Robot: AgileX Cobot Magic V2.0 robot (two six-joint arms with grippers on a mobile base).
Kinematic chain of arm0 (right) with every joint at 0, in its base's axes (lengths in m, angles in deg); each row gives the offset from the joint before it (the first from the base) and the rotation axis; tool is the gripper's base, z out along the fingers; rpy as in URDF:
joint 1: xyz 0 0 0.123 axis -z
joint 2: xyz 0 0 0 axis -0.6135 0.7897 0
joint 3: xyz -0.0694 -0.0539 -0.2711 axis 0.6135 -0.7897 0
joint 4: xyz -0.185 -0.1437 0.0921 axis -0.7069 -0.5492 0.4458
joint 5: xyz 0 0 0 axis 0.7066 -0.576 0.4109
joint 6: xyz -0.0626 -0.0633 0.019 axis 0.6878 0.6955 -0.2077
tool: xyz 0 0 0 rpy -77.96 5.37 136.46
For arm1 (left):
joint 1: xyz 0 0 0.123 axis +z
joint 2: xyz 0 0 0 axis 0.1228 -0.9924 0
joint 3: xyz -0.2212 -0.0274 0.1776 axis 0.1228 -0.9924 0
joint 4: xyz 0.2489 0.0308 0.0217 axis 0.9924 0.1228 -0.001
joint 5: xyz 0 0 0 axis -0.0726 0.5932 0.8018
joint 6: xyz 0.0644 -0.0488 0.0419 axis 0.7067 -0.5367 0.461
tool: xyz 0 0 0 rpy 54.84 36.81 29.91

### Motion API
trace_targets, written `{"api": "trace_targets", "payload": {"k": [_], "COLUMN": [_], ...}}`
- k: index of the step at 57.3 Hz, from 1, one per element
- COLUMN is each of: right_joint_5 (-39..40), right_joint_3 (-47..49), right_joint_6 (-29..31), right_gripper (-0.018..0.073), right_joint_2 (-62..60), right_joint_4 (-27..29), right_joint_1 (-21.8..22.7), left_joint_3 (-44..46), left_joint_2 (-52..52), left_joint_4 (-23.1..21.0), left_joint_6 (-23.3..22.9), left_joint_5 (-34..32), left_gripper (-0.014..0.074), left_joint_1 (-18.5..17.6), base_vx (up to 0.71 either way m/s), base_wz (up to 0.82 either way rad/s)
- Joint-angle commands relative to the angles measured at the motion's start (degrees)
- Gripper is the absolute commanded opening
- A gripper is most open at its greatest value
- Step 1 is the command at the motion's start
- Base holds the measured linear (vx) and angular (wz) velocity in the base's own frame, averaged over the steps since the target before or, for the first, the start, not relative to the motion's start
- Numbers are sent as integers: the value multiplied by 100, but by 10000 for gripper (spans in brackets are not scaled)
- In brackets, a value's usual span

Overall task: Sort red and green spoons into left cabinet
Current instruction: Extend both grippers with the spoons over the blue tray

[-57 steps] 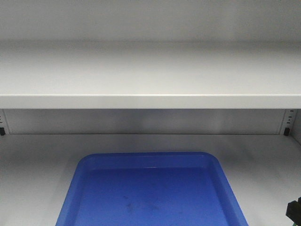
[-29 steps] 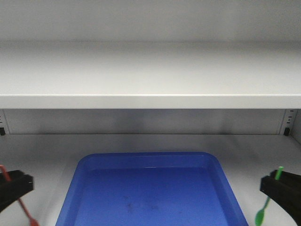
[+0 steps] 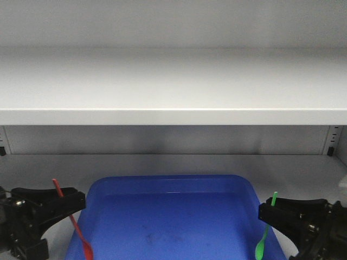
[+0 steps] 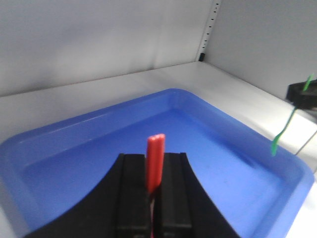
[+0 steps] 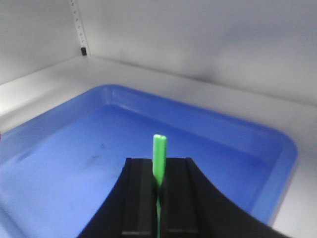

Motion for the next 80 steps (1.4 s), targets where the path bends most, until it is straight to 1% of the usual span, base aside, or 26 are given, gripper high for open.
{"api": "trace_targets", "payload": {"k": [1,7,11,18,24,29,33,36,39,43,46,51,57,61,66,69,72,76,80], "right_joint_5": [-436,-687,-735,-658,-416,-301,-288,-301,-236,-17,115,163,135,144,213,270,340,410,479], "right_joint_3": [337,594,751,1065,1363,1589,1712,1800,1877,1917,1924,1924,1924,1924,1924,1924,1924,1924,1924], "right_joint_6": [55,14,-18,6,6,-16,-86,-346,-771,-1282,-1454,-1608,-1645,-1771,-2000,-2066,-2037,-1801,-1254], "right_gripper": [-3,-3,-3,-3,-3,-3,-3,-1,0,6,21,70,167,267,416,488,561,624,664], "right_joint_2": [111,349,503,838,1176,1472,1651,1757,1842,1892,1892,1892,1892,1892,1892,1892,1892,1892,1892], "right_joint_4": [550,550,550,550,550,550,550,550,550,550,550,550,550,550,550,550,550,550,545], "right_joint_1": [14,5,-81,-448,-779,-1004,-1078,-1078,-1070,-1070,-1070,-1070,-1070,-1070,-1070,-1070,-1070,-1070,-1070], "left_joint_3": [308,458,582,859,1042,1190,1298,1356,1395,1395,1395,1395,1395,1395,1395,1395,1395,1395,1395], "left_joint_2": [-139,-409,-569,-835,-1076,-1315,-1465,-1562,-1658,-1713,-1743,-1788,-1823,-1837,-1837,-1837,-1837,-1837,-1837], "left_joint_4": [-501,-519,-519,-519,-519,-519,-519,-519,-519,-519,-519,-519,-519,-519,-519,-506,-477,-389,-165], "left_joint_6": [24,24,18,-38,-138,-462,-927,-1294,-1609,-1811,-1965,-2291,-2574,-2659,-2650,-2596,-2480,-2057,-1516], "left_joint_5": [374,236,85,-208,-290,-289,-266,-273,-268,-288,-315,-392,-489,-489,-489,-489,-503,-572,-688], "left_gripper": [-1,-1,-1,-1,-1,-1,-1,-1,-1,-1,-1,3,19,55,136,191,266,363,449], "left_joint_1": [-131,-449,-670,-1016,-1179,-1289,-1290,-1290,-1290,-1290,-1290,-1290,-1290,-1290,-1290,-1290,-1290,-1290,-1290], "base_vx": [0,0,0,0,0,0,0,0,0,0,0,0,0,0,0,0,0,0,0], "base_wz": [0,0,0,0,0,0,0,0,0,0,0,0,0,0,0,0,0,0,0]}}
